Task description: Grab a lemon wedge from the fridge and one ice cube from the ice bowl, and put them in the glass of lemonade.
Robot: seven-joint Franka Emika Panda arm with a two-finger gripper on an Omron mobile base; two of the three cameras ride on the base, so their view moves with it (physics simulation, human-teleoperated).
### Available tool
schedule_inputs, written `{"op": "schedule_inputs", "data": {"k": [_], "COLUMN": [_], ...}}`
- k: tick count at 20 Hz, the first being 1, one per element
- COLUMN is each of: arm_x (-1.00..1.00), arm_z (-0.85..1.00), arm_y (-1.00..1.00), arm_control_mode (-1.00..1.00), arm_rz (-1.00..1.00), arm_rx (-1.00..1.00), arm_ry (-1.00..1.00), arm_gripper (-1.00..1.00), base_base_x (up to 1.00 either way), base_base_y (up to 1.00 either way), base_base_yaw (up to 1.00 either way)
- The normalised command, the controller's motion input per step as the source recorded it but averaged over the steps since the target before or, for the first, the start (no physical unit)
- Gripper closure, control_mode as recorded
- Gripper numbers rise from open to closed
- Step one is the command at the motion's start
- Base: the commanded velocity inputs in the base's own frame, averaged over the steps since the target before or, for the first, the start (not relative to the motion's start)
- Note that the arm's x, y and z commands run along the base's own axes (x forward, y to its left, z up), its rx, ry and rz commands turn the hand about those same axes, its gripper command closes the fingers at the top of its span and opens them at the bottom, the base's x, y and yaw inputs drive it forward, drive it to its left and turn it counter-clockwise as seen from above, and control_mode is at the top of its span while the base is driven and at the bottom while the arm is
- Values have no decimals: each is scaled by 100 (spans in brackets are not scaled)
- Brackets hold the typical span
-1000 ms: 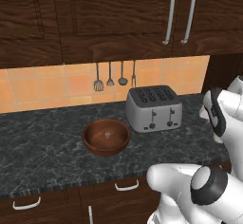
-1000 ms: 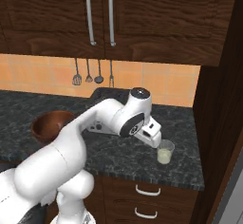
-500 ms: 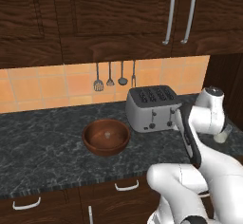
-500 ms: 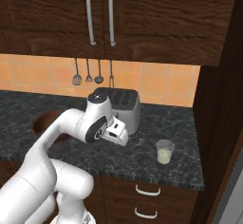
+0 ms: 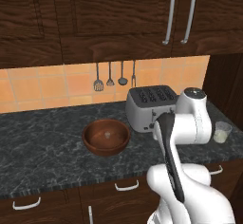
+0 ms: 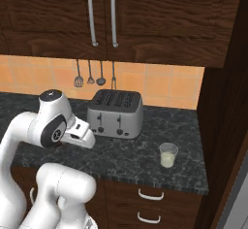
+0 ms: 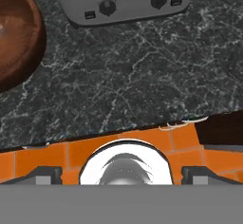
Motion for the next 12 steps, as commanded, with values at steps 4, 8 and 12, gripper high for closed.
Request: {"op": "schedule_inputs", "data": {"k": [4,8,12], "arm_x": [-40,3,0], "arm_z": [12,0,0], "arm_y": [21,-3,0], "arm_control_mode": [-100,-100,100], "arm_rz": [2,0,0], "arm_rx": [0,1,0], "arm_ry": [-13,1,0], "arm_gripper": [-100,-100,-100], "base_base_x": [0,0,-53], "base_base_y": [0,0,-12], "base_base_yaw": [0,0,-1]}}
